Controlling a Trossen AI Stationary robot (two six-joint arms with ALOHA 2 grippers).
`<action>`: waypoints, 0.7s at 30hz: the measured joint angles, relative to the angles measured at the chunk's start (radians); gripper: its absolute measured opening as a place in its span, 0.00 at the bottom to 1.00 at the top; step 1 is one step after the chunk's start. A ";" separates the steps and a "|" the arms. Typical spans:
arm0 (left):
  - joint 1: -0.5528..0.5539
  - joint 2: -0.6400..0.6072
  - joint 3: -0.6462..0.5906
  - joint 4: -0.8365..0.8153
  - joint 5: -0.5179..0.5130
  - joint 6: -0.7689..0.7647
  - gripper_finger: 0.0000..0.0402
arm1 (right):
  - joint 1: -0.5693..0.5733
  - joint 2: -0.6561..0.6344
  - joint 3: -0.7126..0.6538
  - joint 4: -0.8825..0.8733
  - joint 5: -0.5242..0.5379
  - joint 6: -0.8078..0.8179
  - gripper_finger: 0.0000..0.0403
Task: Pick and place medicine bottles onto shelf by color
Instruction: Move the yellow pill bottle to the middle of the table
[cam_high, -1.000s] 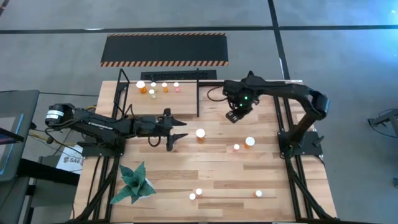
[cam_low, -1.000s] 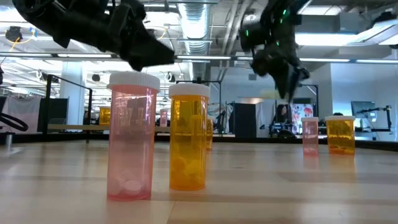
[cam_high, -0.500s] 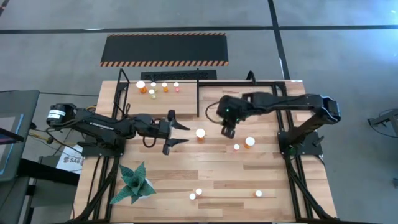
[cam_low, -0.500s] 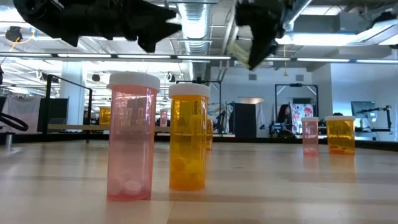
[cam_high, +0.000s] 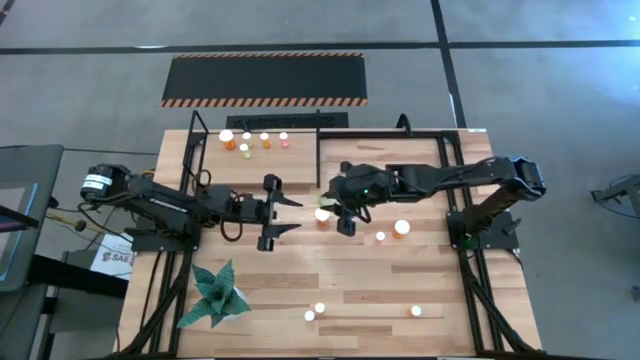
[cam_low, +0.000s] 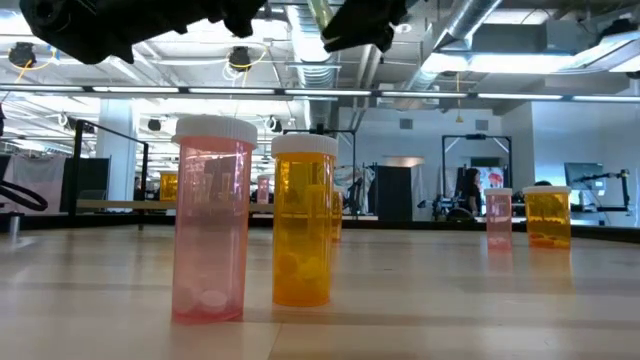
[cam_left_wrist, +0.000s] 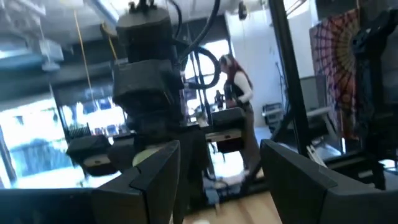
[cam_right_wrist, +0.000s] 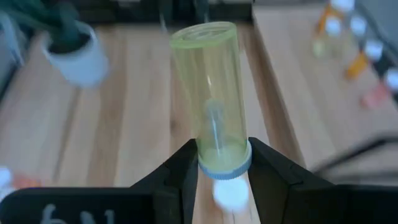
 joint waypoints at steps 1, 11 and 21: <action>-0.003 0.000 0.000 0.010 -0.005 0.014 0.52 | 0.004 0.000 0.002 0.011 0.000 -0.003 0.34; -0.006 0.000 0.008 0.046 -0.079 -0.026 0.54 | 0.033 0.003 0.000 0.060 -0.006 -0.037 0.34; -0.007 0.000 0.065 -0.071 -0.079 -0.017 0.67 | 0.032 0.003 0.000 0.111 -0.006 -0.059 0.34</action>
